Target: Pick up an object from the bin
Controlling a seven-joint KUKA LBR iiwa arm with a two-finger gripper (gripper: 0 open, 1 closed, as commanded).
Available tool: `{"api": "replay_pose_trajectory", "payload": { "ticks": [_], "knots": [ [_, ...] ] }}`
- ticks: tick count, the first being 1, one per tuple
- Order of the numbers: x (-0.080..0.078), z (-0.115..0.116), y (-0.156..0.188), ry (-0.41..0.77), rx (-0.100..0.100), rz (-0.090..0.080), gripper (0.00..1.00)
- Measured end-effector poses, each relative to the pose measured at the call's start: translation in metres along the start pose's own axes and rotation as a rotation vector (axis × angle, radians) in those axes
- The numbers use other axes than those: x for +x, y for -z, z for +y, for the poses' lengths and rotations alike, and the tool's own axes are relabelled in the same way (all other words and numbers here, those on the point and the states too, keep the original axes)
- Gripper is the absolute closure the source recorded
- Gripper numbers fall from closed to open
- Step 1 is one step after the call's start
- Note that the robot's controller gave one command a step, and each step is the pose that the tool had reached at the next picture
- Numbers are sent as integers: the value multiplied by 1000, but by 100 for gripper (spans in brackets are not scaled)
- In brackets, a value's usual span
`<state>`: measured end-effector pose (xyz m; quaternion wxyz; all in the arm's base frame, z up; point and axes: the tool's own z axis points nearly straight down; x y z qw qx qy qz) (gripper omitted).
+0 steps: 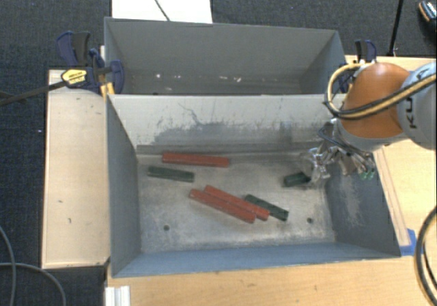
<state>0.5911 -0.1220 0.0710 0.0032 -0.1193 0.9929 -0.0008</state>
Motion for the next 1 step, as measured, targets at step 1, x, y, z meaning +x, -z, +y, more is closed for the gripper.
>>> {"api": "replay_pose_trajectory", "payload": {
  "ticks": [1],
  "knots": [
    [0,7,140,126,2,-5,100]
  ]
}}
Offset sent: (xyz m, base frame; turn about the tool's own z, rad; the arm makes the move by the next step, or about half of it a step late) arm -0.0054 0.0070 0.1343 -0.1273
